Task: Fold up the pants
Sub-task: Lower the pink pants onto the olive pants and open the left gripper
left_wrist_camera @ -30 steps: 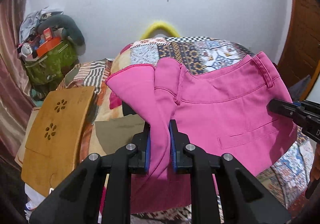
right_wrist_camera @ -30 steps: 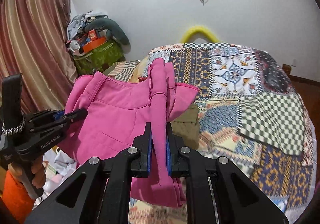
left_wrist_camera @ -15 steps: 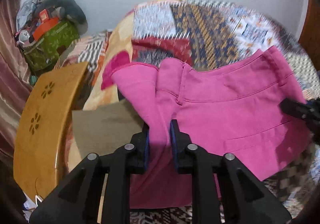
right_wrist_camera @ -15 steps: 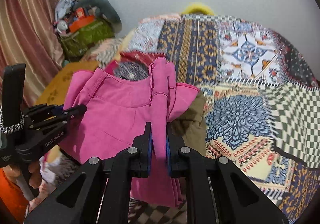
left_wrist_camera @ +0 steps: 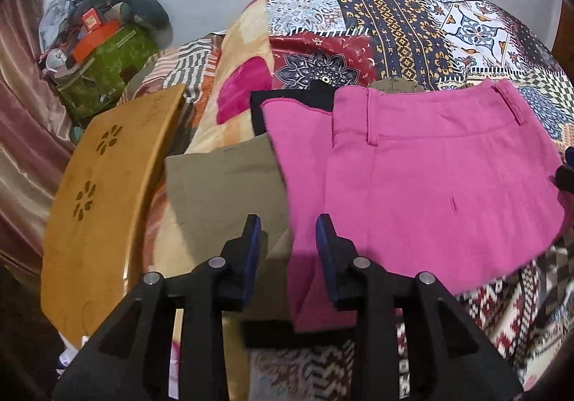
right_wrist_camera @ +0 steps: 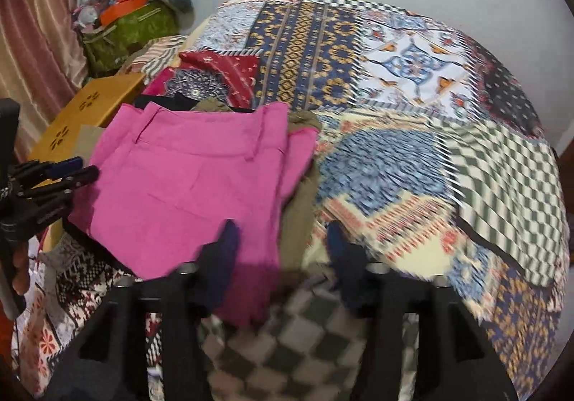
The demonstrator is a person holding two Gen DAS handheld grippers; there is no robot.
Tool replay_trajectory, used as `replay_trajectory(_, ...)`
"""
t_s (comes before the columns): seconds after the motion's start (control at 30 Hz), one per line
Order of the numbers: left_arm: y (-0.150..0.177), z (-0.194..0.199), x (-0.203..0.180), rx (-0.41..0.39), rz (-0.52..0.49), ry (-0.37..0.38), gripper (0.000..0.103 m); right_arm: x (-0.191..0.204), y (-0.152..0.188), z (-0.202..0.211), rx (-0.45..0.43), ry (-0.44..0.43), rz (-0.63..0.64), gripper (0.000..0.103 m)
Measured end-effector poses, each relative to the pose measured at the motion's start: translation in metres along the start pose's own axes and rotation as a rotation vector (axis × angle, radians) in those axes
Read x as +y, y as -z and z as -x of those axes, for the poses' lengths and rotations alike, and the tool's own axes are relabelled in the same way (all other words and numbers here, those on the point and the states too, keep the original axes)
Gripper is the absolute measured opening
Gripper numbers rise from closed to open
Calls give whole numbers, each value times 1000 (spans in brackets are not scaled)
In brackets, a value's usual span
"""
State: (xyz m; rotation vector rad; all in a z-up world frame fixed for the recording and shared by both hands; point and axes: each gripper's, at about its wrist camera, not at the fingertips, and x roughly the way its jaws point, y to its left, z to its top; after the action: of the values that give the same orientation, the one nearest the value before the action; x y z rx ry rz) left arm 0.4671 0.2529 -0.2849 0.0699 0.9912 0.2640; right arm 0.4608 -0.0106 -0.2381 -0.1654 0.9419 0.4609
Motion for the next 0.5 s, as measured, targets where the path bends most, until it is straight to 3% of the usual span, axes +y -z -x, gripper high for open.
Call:
replay_trajectory(0.2, 4, 67, 7, -67, 15, 63, 37, 8, 2, 48, -54, -33, -17, 52)
replay_trajectory(0.5, 24, 247, 7, -361, 5, 141, 41, 68, 12, 194, -353, -79, 53, 54)
